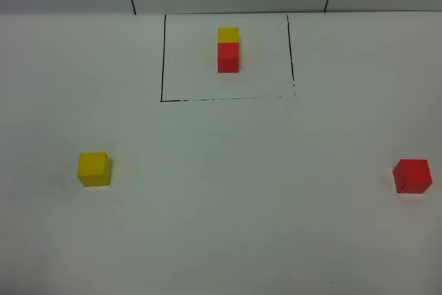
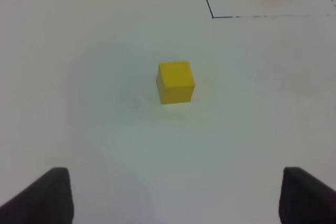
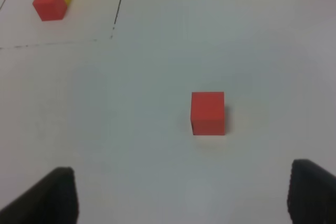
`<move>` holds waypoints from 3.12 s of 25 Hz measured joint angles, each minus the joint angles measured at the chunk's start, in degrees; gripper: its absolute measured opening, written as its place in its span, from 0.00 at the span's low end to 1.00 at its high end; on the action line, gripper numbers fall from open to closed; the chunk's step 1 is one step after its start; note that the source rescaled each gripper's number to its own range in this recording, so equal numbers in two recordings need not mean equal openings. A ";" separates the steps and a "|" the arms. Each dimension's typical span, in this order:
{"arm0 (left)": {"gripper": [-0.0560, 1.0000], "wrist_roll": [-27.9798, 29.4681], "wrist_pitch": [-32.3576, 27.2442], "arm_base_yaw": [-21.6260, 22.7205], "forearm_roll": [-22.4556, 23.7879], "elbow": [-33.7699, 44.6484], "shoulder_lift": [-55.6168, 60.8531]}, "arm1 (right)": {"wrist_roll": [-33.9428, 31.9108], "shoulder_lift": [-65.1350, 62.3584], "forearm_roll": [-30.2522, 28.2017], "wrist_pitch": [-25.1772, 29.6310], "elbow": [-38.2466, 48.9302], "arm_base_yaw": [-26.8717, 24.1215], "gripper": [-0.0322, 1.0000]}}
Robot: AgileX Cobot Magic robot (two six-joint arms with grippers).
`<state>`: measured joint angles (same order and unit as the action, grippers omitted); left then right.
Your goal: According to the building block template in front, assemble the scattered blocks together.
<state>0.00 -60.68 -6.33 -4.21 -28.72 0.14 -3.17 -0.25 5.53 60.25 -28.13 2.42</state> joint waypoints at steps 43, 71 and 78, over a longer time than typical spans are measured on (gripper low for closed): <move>0.69 2.69 -0.36 0.00 -0.06 -4.93 -21.53 | 0.00 0.00 0.00 0.04 0.00 0.00 0.77; 0.69 10.58 19.63 -7.78 0.84 -22.14 -90.42 | 0.00 0.00 0.30 0.04 0.00 0.00 0.77; 0.69 17.10 22.26 -7.78 8.26 -22.14 -90.62 | 0.00 0.00 0.63 0.04 0.00 0.00 0.77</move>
<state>17.10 -38.42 -14.11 4.04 -50.86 -90.48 -3.17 -0.25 6.16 60.29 -28.13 2.42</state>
